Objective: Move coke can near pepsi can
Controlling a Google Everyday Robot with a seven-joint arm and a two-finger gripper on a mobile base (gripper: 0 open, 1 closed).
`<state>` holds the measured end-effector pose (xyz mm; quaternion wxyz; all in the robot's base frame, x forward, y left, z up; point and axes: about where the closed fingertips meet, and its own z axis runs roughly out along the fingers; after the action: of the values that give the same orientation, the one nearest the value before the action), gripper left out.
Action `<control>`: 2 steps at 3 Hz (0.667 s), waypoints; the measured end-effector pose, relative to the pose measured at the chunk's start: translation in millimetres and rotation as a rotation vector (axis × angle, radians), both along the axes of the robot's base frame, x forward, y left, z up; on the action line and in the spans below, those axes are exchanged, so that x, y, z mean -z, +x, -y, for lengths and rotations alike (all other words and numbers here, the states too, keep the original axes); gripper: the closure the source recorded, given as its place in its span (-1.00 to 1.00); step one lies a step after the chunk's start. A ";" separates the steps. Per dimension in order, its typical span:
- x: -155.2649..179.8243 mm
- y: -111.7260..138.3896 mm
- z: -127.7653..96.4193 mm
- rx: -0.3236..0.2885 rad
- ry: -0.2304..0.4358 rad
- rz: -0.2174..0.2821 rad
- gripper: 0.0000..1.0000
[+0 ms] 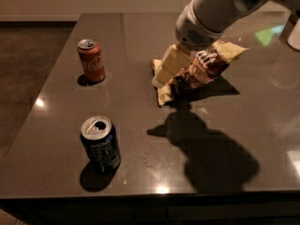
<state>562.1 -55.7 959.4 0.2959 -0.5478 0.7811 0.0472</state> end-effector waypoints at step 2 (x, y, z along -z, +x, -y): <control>9.0 32.2 -76.7 0.092 0.102 0.009 -1.00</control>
Offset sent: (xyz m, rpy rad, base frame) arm 0.0410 0.0806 -0.0137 0.1127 0.0060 -0.1191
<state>594.4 21.0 950.3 0.3289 -0.4956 0.8008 0.0706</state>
